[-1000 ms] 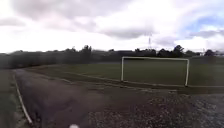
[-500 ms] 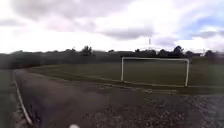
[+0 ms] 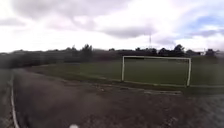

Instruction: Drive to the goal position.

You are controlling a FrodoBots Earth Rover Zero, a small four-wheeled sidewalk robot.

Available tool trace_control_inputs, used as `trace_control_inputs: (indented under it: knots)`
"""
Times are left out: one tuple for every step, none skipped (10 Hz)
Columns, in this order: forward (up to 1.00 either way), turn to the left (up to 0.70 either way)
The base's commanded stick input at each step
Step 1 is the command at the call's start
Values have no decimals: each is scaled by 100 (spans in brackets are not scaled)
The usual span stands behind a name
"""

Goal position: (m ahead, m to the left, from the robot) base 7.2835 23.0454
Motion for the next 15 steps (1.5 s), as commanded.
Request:
trace_control_inputs:
  knots:
    - [66,33]
    - [64,32]
    - [64,32]
    - [55,45]
    - [0,70]
    - [0,70]
    - [0,70]
    - [0,47]
    - [0,0]
    - [0,0]
    - [0,0]
    - [0,0]
    - [0,0]
    - [0,0]
    - [0,0]
